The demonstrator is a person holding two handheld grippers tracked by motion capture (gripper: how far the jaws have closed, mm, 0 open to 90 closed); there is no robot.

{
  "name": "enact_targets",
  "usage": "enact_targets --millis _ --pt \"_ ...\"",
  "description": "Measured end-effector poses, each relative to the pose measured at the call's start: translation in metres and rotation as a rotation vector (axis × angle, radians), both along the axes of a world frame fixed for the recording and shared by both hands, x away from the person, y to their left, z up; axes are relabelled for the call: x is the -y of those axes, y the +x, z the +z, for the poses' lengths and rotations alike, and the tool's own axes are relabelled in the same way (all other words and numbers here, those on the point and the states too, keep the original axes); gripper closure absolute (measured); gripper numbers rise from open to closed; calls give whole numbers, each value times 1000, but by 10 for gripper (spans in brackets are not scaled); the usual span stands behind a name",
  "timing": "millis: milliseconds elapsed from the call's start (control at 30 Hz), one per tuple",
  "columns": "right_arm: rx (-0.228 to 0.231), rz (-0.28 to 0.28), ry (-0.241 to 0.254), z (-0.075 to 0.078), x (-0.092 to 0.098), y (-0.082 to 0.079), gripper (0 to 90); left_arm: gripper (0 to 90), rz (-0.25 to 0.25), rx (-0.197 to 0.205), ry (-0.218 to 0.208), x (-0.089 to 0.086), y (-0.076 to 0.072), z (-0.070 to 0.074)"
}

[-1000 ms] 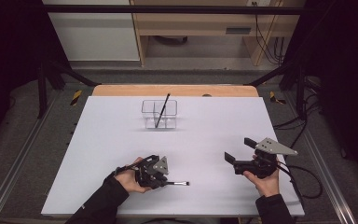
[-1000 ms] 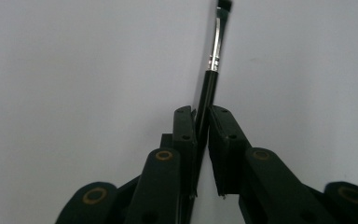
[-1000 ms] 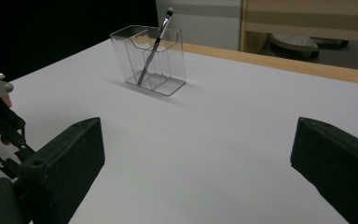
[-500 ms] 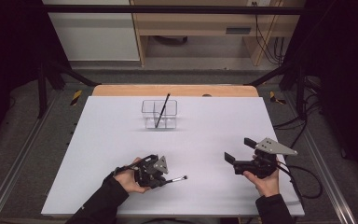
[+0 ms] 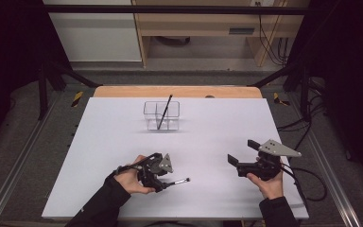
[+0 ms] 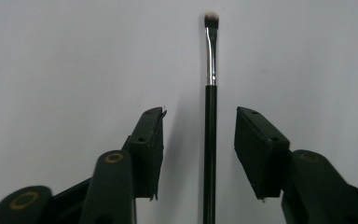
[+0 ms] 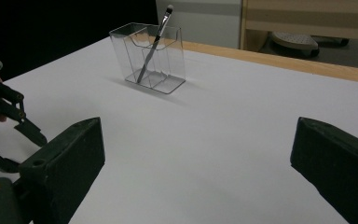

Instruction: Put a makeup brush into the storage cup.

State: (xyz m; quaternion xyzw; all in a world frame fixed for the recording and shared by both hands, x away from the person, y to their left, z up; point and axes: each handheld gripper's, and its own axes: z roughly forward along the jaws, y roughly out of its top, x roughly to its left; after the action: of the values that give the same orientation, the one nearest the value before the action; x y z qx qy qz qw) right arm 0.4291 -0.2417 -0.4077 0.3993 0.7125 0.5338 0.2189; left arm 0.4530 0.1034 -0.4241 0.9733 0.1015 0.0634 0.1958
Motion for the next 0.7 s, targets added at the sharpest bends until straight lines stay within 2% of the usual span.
enact_targets --millis 133,267,567,700 --pt "2 -3 1 1 1 0 32 487 -11 -3 44 8 2 5" --pt "0 -2 3 1 1 0 32 497 -18 -16 68 17 2 3" --pt "-1 -2 3 1 1 0 32 577 -48 -55 140 27 4 -10" --pt "-2 -1 2 1 1 0 32 635 -53 -79 149 30 4 -13"
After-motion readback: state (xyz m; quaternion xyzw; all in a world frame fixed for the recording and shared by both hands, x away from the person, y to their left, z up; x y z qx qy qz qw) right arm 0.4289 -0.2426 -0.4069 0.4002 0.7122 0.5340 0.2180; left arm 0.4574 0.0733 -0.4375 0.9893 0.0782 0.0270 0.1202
